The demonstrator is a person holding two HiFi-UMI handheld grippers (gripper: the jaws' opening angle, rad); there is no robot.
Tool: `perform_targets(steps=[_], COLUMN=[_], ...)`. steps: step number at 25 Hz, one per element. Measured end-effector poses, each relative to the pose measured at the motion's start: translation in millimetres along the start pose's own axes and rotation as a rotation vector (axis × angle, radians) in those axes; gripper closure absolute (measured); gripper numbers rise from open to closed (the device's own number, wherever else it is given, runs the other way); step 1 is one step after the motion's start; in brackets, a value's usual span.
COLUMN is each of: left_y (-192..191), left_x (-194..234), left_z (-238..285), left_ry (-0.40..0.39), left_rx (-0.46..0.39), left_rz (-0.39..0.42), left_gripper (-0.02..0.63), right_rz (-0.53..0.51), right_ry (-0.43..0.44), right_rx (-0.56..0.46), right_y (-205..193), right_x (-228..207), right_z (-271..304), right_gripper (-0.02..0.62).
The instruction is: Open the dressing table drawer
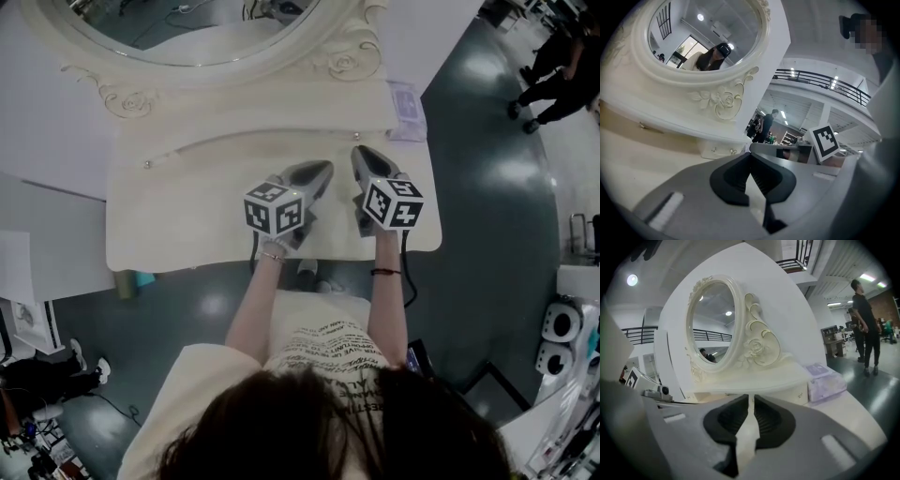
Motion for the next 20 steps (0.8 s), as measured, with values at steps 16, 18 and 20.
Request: perform_targets(steps=[16, 18, 20], left_y=[-5.3, -5.3, -5.1], left_x=[29.5, 32.3, 35.1], left_z=[14.4, 17.8, 20.4], left_ry=[-0.022, -0.026, -0.030], left_rx=[0.047, 0.052, 0.057], left_rz=[-0.045, -0.046, -0.046], left_gripper=[0.607, 0.607, 0.607], right_rz=[0.029, 0.033, 0.034], right_ry=[-0.055, -0.071, -0.090], right_rx=[0.060, 0.067, 0.076], right_y=[-12.7, -14.7, -16.5], right_x=[-15.0, -19.0, -22.0], right_z=[28.7, 31.6, 34.6], right_gripper=[0.513, 0.502, 0.483])
Point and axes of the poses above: the fingertips, and each gripper's own axes: z forward along the fingers, x to its left, y out of its top, the point moved 9 cm from there along -z, backward along the fingers, and after that the axes turned 8 degrees about -x, right-handed, at the moved point
